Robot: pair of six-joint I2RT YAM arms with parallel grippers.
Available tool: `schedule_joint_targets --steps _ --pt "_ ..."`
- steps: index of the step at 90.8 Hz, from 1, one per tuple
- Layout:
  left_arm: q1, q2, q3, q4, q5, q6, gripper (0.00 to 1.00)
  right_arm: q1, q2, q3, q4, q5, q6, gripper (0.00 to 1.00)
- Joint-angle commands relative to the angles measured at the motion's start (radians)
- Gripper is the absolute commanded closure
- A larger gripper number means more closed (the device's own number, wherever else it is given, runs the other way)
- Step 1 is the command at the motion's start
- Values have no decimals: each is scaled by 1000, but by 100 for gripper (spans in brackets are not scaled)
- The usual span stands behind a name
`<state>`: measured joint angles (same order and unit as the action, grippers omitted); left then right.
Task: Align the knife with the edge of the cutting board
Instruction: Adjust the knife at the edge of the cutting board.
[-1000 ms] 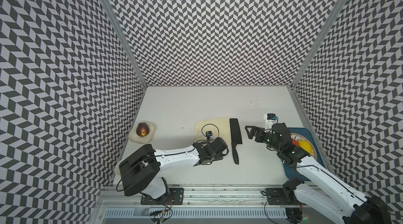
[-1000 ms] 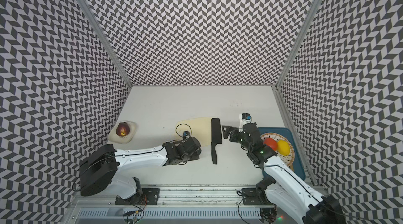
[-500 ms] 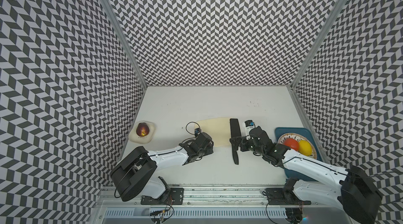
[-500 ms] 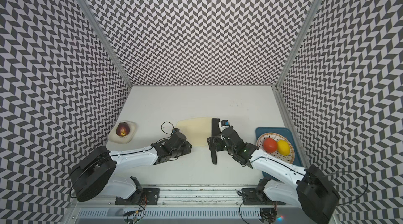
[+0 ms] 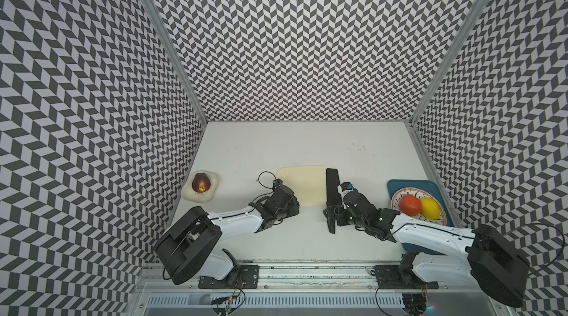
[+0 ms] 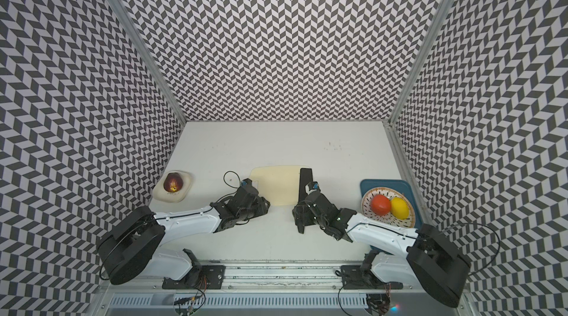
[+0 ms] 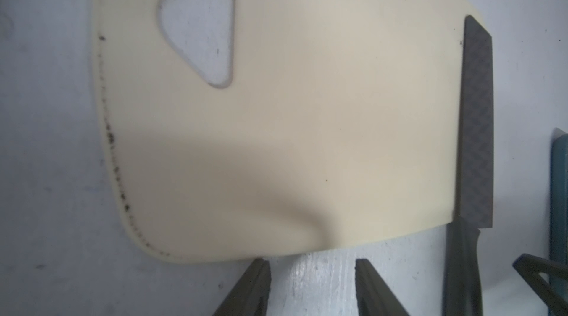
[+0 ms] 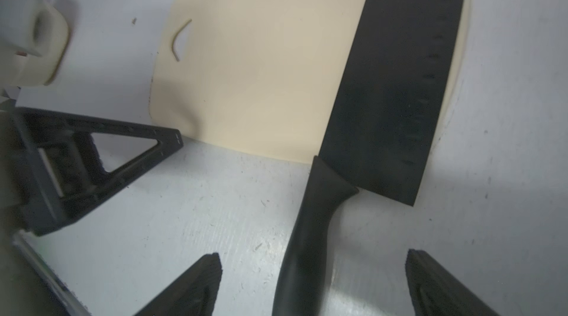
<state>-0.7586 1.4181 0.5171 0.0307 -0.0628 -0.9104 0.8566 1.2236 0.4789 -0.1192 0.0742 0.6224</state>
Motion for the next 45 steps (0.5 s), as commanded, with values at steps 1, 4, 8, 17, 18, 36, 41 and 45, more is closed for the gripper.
schedule_joint_targets --steps 1,4,8,17,18,36,41,45 --pt "7 11 -29 -17 18 10 49 18 39 7 62 -7 16 6" --pt "7 10 -28 -18 19 10 49 26 58 17 61 -1 12 8" --pt "7 7 -29 -18 18 11 49 37 85 26 60 4 8 13" --pt "7 1 -29 -17 19 9 49 46 143 43 54 15 3 22" --pt "8 0 -29 -17 18 8 49 46 148 43 53 16 2 23" --pt "8 2 -34 -13 22 8 49 84 175 66 38 55 -4 44" --pt "9 4 -36 -9 24 8 49 97 183 79 21 75 -4 44" --pt "9 4 -37 -6 26 7 49 104 189 85 12 88 -4 46"
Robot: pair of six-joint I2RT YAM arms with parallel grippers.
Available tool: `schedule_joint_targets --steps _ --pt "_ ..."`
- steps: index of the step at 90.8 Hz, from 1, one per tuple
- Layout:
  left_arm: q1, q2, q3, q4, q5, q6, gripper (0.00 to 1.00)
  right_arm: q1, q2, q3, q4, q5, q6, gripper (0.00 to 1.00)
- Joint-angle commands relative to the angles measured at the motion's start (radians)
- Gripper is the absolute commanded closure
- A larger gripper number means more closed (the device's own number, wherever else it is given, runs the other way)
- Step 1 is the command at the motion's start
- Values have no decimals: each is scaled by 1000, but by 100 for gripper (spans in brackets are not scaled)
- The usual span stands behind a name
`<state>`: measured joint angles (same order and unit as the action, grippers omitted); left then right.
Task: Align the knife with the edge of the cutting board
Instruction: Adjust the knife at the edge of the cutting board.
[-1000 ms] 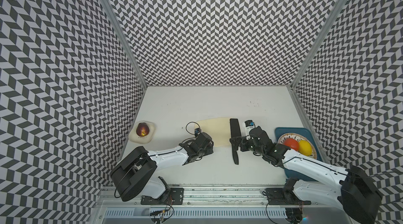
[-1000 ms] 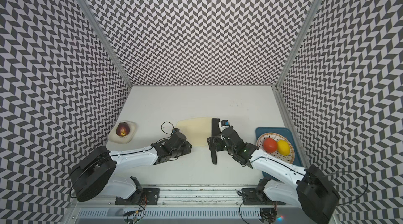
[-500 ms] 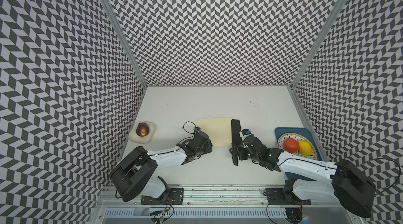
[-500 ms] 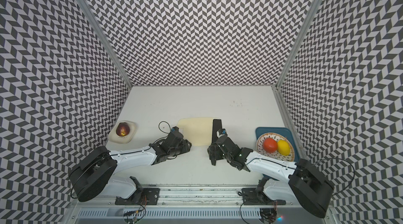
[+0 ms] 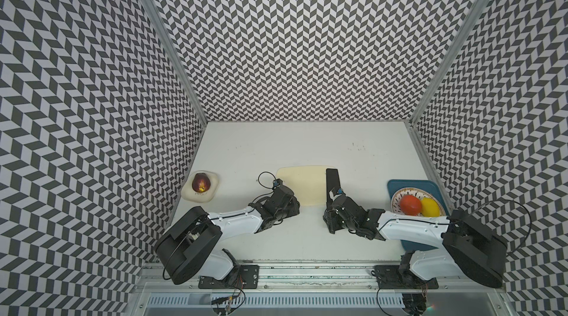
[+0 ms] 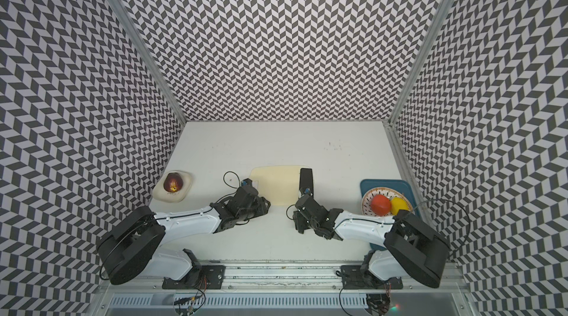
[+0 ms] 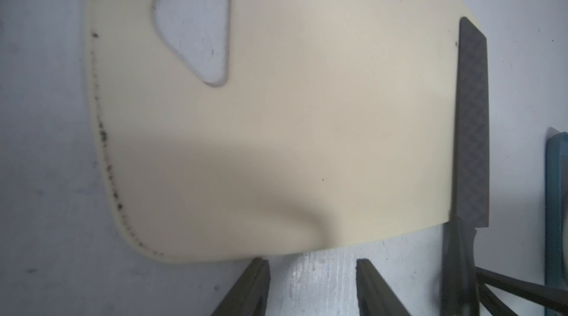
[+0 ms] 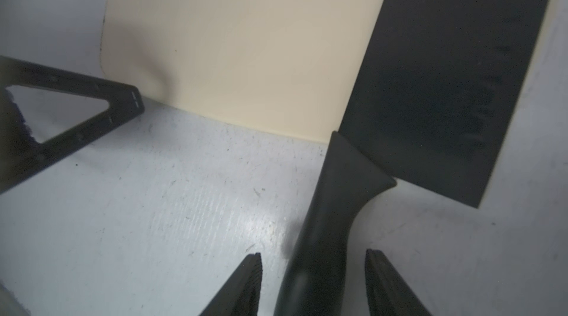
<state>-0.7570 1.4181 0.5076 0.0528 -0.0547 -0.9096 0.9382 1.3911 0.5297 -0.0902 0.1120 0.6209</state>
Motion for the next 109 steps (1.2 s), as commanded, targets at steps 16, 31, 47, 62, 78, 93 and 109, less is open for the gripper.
schedule_joint_targets --steps 16,31,47,62,78,93,109 --pt "7 7 -34 -22 24 3 49 29 43 51 -32 73 -6 51" --pt "7 5 -34 -21 24 2 49 28 44 59 -41 92 -11 60" --pt "7 3 -34 -21 26 2 49 28 52 68 -48 108 -18 61" --pt "7 0 -34 -21 27 0 49 28 70 81 -52 122 -26 62" --pt "7 -1 -33 -24 23 2 49 27 97 97 -59 140 -36 64" --pt "8 -2 -33 -24 25 3 49 24 110 108 -65 152 -50 64" --pt "7 -5 -35 -22 25 2 49 23 101 111 -72 155 -39 54"
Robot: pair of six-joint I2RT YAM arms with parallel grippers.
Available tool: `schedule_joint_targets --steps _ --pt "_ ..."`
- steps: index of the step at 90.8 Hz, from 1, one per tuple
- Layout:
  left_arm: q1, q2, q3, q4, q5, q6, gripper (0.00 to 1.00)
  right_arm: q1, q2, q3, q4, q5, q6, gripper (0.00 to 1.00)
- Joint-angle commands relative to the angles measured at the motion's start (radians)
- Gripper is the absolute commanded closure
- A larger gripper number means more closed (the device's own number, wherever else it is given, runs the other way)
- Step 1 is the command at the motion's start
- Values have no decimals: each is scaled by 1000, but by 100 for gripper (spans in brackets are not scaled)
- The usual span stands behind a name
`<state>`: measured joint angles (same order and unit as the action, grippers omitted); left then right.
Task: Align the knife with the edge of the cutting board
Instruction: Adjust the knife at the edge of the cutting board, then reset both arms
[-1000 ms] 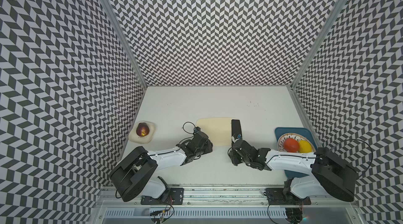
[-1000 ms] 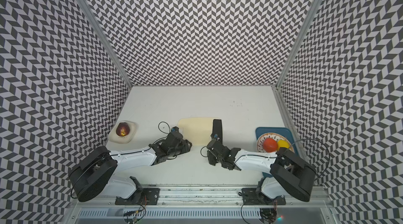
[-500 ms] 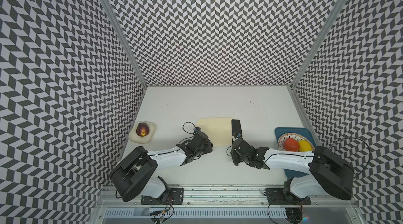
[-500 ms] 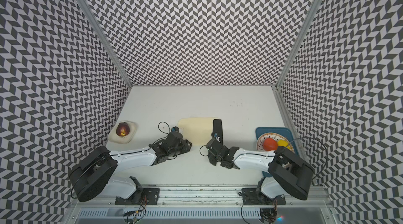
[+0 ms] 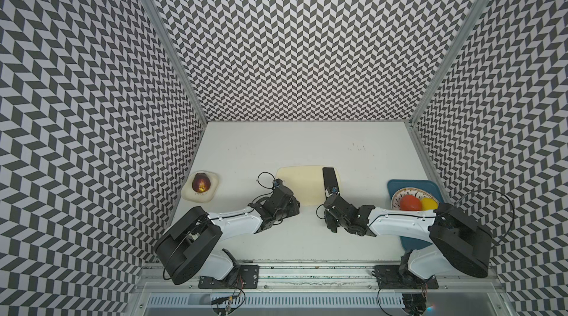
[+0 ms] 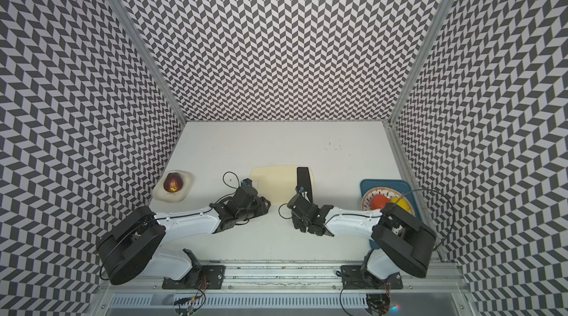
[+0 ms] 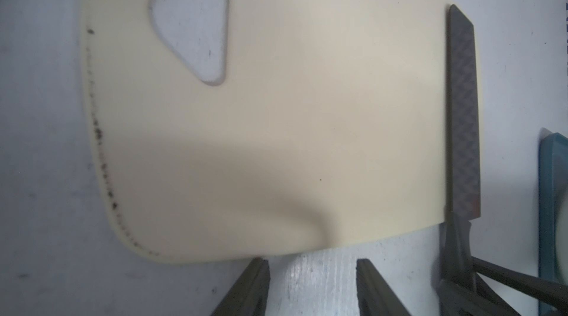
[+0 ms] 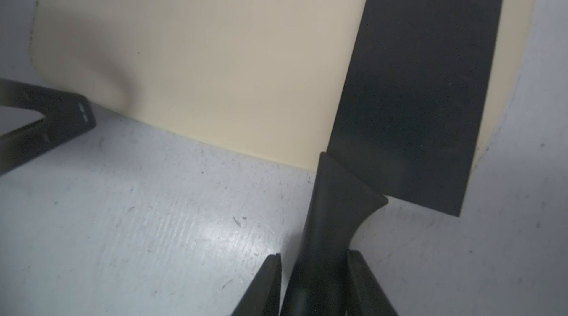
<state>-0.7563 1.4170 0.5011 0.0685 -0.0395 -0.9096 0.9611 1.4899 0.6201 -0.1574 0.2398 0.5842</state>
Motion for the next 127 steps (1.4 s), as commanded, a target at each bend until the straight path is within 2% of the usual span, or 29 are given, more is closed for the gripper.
schedule_joint_targets --steps 1,12,26,40,91,97,109,114,119,127 --pt "7 -3 -29 -39 11 2 49 0 0 21 -6 27 -2 52" --pt "7 -4 -26 -36 14 3 49 1 -69 18 -36 25 14 40" --pt "5 -8 -21 -41 16 7 48 -3 -237 17 -104 58 28 32" --pt "5 -13 -20 -42 14 13 47 -26 -331 11 -119 78 22 29" --pt "5 -63 5 -89 1 34 44 -81 -298 20 -103 25 5 25" --pt "6 -87 15 -103 5 40 43 -87 -307 17 -94 22 4 21" --pt "5 -158 50 -151 4 50 15 -93 -358 3 -66 58 16 2" --pt "6 -192 75 -181 -22 56 1 -101 -386 -6 -48 79 22 0" --pt "7 -220 109 -208 -58 70 0 -109 -413 -14 -23 121 26 0" --pt "11 -242 203 -249 -115 92 0 -113 -453 -22 14 256 42 0"
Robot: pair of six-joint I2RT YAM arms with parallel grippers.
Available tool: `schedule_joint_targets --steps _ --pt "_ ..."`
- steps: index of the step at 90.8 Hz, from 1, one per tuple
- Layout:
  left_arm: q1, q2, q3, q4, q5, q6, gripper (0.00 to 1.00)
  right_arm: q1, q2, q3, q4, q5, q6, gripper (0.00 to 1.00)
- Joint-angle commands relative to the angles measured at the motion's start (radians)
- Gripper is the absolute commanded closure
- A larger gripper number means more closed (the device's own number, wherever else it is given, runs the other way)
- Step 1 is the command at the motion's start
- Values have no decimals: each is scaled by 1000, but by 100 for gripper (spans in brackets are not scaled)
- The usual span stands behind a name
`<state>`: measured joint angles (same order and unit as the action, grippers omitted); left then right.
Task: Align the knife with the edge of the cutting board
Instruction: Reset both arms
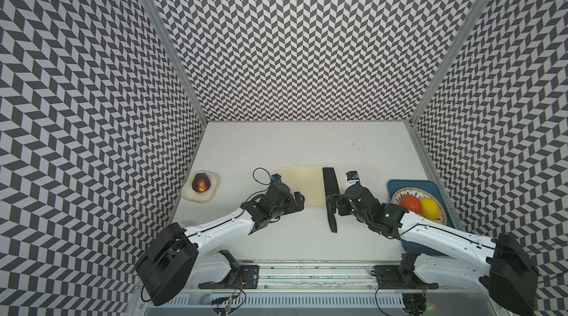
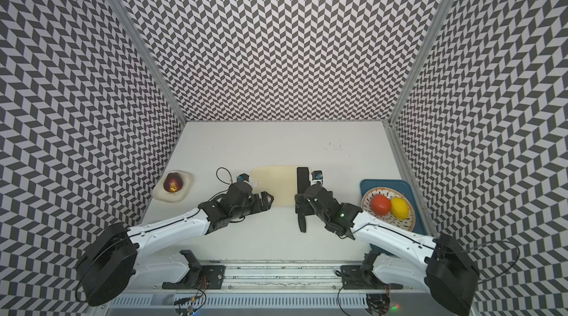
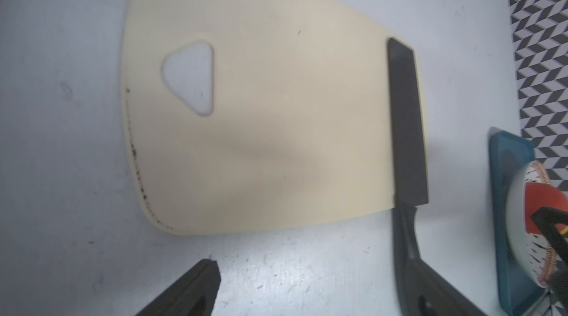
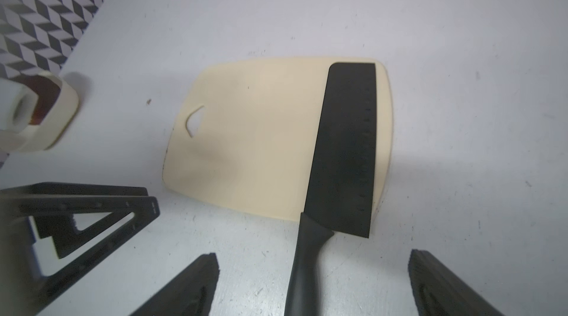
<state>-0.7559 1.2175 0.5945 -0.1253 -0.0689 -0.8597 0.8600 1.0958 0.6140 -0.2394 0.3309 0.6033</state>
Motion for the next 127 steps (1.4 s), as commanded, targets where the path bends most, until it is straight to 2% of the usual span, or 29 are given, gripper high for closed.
schedule_joint_targets --steps 1,8,16,34,40,47,57,64,74,82,89,99,112,121,127 --pt "13 -43 122 -58 -94 46 0 -12 -63 -17 105 179 19 0" --pt "36 -37 192 -82 -157 41 0 -14 -104 -37 191 291 -7 0" --pt "89 -14 252 -76 -168 52 0 -16 -135 -75 346 408 -79 0" --pt "231 52 259 67 -263 117 0 -41 -102 -90 629 514 -373 0" --pt "261 69 244 113 -341 147 0 -84 -66 -87 695 496 -460 0" --pt "295 60 205 170 -400 175 0 -185 -26 -63 676 424 -431 0" --pt "365 -7 73 370 -443 262 0 -352 47 -96 755 280 -440 0" --pt "409 -33 20 443 -534 359 0 -412 109 -131 828 274 -451 0" --pt "486 -29 10 427 -597 468 0 -453 201 -176 976 266 -587 0" --pt "579 -5 0 424 -541 496 0 -486 262 -156 973 291 -653 0" --pt "638 35 -26 480 -492 549 0 -539 301 -180 1033 290 -634 0" --pt "700 116 -49 561 -456 584 0 -623 332 -268 1219 195 -580 0" --pt "757 191 -78 674 -414 610 0 -661 333 -320 1344 35 -684 0" --pt "797 206 -121 789 -328 602 0 -682 395 -349 1473 33 -676 0" --pt "816 225 -143 866 -266 614 0 -710 400 -333 1426 19 -635 0"
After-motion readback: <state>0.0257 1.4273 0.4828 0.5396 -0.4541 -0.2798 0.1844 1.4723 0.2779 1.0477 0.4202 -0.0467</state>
